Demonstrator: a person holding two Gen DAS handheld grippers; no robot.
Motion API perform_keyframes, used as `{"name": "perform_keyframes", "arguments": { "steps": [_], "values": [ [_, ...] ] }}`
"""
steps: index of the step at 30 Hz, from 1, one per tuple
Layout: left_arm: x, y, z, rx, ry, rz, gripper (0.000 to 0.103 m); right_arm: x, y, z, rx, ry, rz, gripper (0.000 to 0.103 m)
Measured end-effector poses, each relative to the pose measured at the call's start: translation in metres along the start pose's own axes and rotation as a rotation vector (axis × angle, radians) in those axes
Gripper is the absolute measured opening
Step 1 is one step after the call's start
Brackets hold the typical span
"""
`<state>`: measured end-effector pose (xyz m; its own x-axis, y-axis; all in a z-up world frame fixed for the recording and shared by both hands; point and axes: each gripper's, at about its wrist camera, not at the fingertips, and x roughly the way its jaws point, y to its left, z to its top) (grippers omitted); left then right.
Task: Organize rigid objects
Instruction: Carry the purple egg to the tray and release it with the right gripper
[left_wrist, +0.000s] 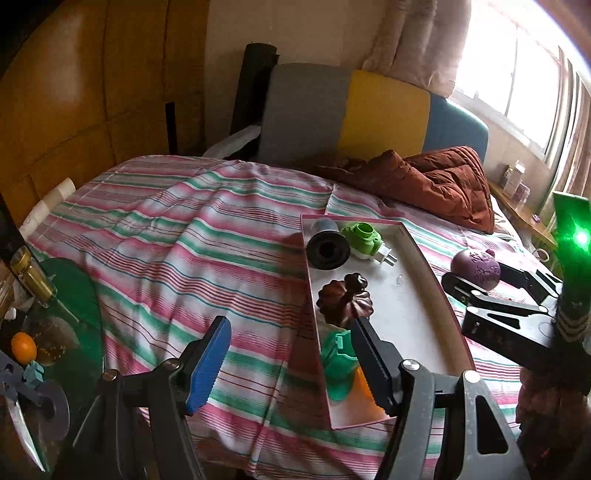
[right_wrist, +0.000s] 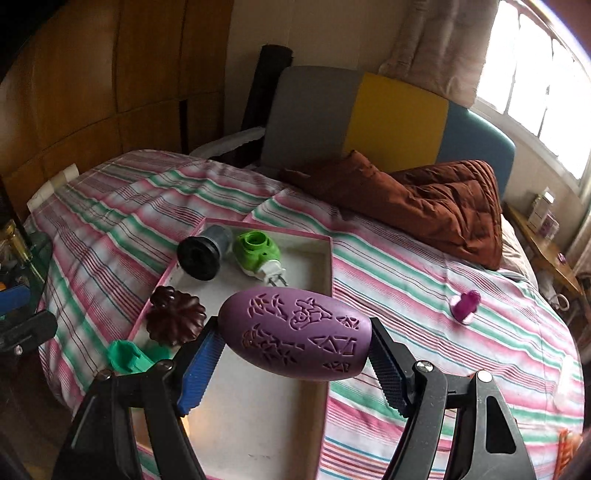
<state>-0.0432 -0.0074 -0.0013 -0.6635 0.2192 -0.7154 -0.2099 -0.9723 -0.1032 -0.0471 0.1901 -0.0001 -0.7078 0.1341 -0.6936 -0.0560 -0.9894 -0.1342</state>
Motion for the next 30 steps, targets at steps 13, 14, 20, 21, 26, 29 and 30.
{"name": "perform_keyframes", "arguments": {
  "steps": [13,14,20,21,26,29,30],
  "values": [
    [0.006,0.015,-0.003,-0.020,0.013,0.021,0.068,0.072,0.001,0.021,0.036,0.130,0.018,0.076],
    [0.007,0.016,-0.003,-0.021,0.014,0.022,0.068,0.079,0.000,0.024,0.045,0.140,0.022,0.076],
    [0.012,0.021,-0.005,-0.032,0.031,0.027,0.068,0.105,0.004,0.037,0.061,0.174,0.045,0.076],
    [0.013,0.021,-0.006,-0.032,0.032,0.027,0.068,0.109,0.005,0.038,0.060,0.181,0.054,0.076],
    [0.016,0.020,-0.007,-0.031,0.043,0.027,0.068,0.132,0.009,0.038,0.107,0.239,0.126,0.077],
    [0.017,0.018,-0.008,-0.024,0.047,0.026,0.068,0.139,0.008,0.036,0.103,0.266,0.107,0.077],
    [0.016,0.017,-0.009,-0.024,0.049,0.025,0.068,0.141,0.008,0.035,0.099,0.283,0.114,0.077]
  ]
}}
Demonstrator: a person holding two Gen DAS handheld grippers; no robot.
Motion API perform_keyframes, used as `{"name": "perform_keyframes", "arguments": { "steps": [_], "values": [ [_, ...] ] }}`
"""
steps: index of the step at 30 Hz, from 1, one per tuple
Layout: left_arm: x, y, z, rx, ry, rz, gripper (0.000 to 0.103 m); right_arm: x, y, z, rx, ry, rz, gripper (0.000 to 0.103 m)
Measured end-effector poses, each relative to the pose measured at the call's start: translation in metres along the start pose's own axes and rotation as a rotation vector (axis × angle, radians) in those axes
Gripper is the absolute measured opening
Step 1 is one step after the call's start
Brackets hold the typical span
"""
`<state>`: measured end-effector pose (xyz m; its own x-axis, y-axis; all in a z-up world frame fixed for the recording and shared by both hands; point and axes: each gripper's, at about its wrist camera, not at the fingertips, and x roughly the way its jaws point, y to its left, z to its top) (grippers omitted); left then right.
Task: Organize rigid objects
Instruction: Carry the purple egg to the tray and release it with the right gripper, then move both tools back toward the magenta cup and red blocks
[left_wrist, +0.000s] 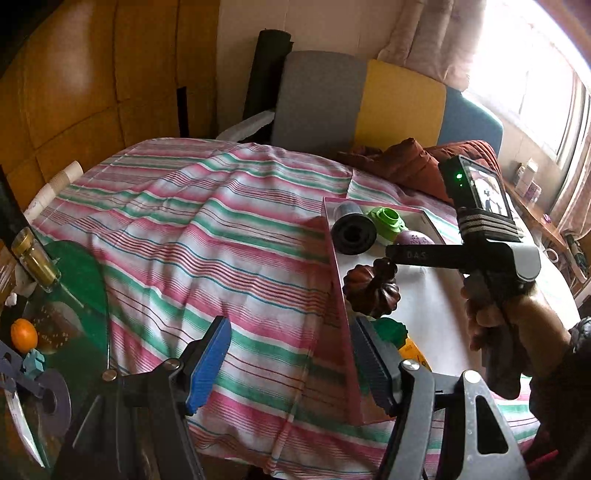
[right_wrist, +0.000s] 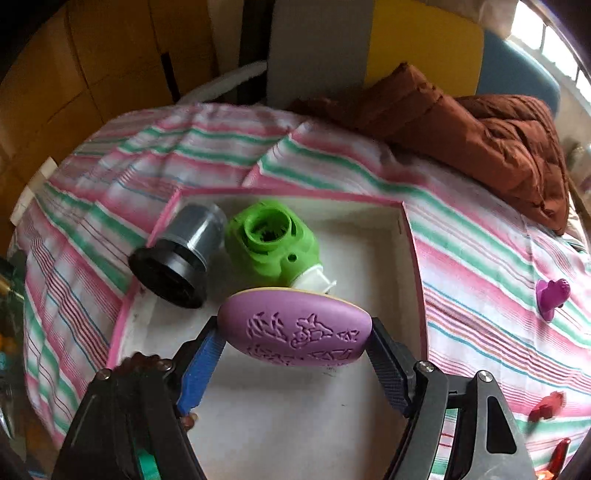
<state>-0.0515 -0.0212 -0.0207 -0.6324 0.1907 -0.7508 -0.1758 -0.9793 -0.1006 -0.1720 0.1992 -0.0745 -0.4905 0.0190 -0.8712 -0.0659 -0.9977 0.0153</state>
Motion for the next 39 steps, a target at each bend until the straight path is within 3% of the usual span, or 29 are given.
{"name": "perform_keyframes", "arguments": {
  "steps": [3,13,22,39],
  "values": [
    [-0.001,-0.002,-0.001,0.006,0.001,-0.003,0.068,-0.004,-0.001,-0.003,-0.009,-0.007,-0.004,0.077],
    [-0.011,-0.012,0.000,0.025,-0.029,0.000,0.068,-0.069,0.013,-0.026,-0.093,-0.195,-0.078,0.078],
    [-0.017,-0.021,-0.002,0.040,-0.035,0.000,0.068,-0.135,0.022,-0.050,-0.101,-0.330,-0.085,0.079],
    [-0.027,-0.045,-0.003,0.096,-0.046,-0.005,0.068,-0.192,0.009,-0.068,-0.057,-0.421,-0.071,0.080]
  ]
}}
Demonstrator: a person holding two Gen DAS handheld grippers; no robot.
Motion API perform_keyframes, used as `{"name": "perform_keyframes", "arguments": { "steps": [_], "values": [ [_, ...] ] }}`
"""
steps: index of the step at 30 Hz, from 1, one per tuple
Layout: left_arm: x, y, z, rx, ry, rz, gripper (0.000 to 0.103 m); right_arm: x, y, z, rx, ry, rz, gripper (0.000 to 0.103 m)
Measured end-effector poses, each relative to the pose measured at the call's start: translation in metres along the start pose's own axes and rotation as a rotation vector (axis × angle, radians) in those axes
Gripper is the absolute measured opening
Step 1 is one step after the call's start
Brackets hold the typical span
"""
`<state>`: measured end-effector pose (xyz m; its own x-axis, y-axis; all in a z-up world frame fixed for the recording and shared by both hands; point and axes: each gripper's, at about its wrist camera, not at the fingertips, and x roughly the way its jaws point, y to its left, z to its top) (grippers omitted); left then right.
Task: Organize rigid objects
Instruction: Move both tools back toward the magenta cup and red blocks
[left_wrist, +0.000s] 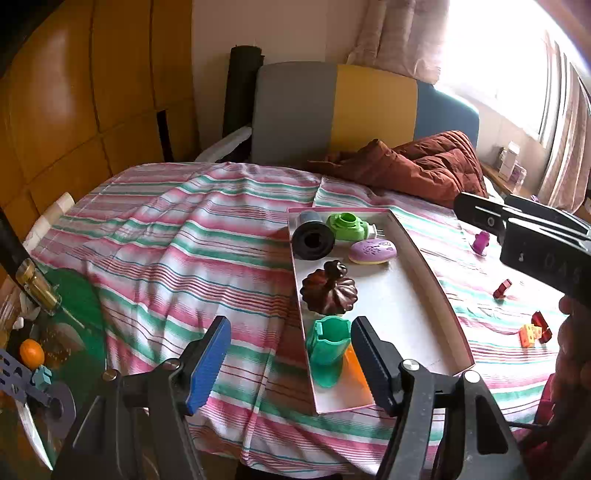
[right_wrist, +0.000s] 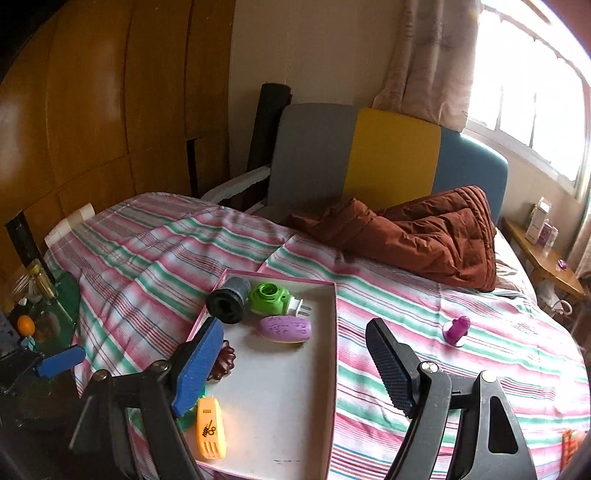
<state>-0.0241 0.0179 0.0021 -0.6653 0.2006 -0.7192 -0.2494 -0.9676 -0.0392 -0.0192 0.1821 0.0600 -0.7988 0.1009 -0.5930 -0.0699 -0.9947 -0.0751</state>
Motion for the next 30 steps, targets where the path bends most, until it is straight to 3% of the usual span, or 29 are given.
{"name": "perform_keyframes", "arguments": {
  "steps": [30],
  "values": [
    [-0.003,-0.041,0.006,0.093,0.003,-0.018,0.068,-0.014,-0.045,-0.011,0.035,-0.020,-0.073,0.083]
  ]
}}
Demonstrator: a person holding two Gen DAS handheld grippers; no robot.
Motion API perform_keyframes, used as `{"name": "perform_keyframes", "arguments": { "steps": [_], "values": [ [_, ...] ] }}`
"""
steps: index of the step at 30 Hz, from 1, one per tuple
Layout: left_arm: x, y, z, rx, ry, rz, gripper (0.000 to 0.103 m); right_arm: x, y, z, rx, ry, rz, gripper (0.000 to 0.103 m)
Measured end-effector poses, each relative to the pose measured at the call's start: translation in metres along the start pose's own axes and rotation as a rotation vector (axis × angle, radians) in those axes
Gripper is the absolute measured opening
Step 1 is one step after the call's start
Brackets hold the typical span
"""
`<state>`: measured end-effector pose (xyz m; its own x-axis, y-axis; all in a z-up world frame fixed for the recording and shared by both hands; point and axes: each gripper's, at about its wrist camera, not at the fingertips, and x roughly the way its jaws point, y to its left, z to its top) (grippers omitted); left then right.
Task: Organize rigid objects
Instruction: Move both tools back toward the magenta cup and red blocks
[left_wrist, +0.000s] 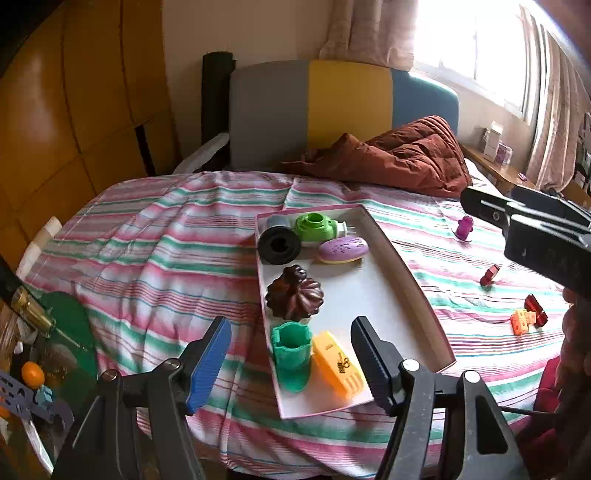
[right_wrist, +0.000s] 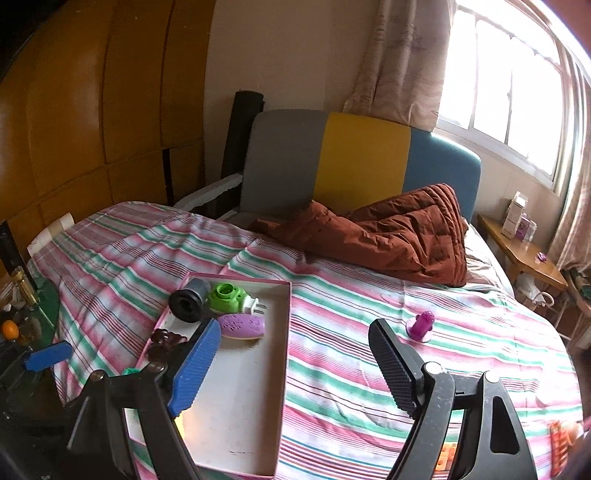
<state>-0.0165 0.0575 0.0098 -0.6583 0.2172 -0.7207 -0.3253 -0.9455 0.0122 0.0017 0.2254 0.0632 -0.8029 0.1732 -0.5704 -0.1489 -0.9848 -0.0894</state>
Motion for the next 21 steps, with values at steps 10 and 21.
{"name": "perform_keyframes", "arguments": {
  "steps": [10,21],
  "values": [
    [0.007,-0.044,0.024,0.108,-0.030,-0.044,0.068,0.022,-0.076,-0.020,0.061,0.078,-0.123,0.083],
    [0.010,-0.112,0.043,0.305,-0.091,-0.080,0.069,0.050,-0.209,-0.058,0.224,0.172,-0.330,0.083]
  ]
}}
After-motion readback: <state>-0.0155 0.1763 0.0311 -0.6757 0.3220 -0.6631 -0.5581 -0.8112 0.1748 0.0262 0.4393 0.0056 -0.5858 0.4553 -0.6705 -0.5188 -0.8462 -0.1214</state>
